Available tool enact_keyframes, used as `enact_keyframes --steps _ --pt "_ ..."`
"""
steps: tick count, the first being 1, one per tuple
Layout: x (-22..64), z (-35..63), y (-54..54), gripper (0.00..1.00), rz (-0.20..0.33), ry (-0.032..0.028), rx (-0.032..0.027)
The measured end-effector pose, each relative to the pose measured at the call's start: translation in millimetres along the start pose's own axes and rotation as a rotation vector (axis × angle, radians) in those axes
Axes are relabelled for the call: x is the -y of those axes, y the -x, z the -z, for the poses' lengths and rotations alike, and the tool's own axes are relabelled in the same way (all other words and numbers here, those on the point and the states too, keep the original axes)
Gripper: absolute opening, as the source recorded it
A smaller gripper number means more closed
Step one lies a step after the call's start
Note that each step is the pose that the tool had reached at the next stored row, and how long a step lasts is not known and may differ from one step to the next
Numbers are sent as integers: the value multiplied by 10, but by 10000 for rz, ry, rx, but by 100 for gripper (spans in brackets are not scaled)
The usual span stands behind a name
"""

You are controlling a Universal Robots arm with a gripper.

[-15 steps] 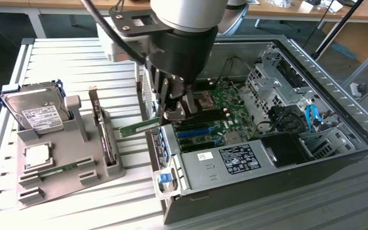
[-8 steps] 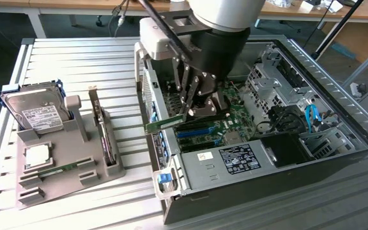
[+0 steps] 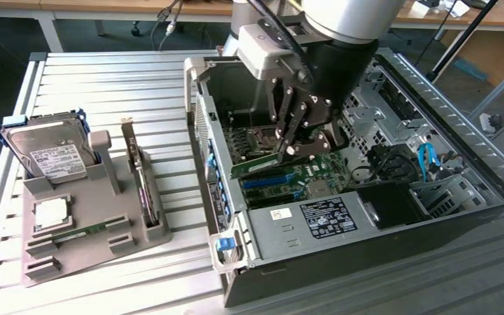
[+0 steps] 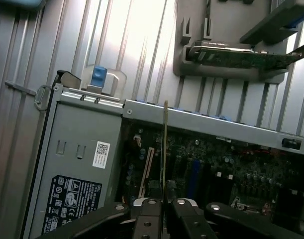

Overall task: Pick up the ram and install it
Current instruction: 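Pick up the ram and move it above insertion slot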

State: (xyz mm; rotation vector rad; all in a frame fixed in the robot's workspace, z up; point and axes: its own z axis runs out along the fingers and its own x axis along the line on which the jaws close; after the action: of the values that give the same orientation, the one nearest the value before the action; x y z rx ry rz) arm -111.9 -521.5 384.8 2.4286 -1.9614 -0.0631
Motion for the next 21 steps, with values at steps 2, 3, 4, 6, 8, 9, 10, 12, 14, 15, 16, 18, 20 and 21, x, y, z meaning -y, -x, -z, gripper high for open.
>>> enact_keyframes --steps 2,3,4,6,8,9,10,12,14,15,16,18,20,21 --pt "102 4 -22 14 -2 -1 1" --pt "172 7 -37 14 0 0 0" --pt "242 10 -52 14 -2 -1 1" --pt "337 14 -72 14 0 0 0" --pt "432 18 -93 14 -1 0 0" --pt "473 20 -102 14 -1 0 -1" --pt "532 22 -114 14 0 0 0" --pt "626 26 -135 14 -2 0 0" --pt "712 29 -153 14 -1 0 0" --pt "759 31 -163 14 -2 0 -1" --pt "806 33 -174 14 -1 0 0" --pt "910 37 -196 14 -2 0 0" --pt "1023 41 -220 14 0 0 0" --pt "1120 45 -241 14 -1 0 1"
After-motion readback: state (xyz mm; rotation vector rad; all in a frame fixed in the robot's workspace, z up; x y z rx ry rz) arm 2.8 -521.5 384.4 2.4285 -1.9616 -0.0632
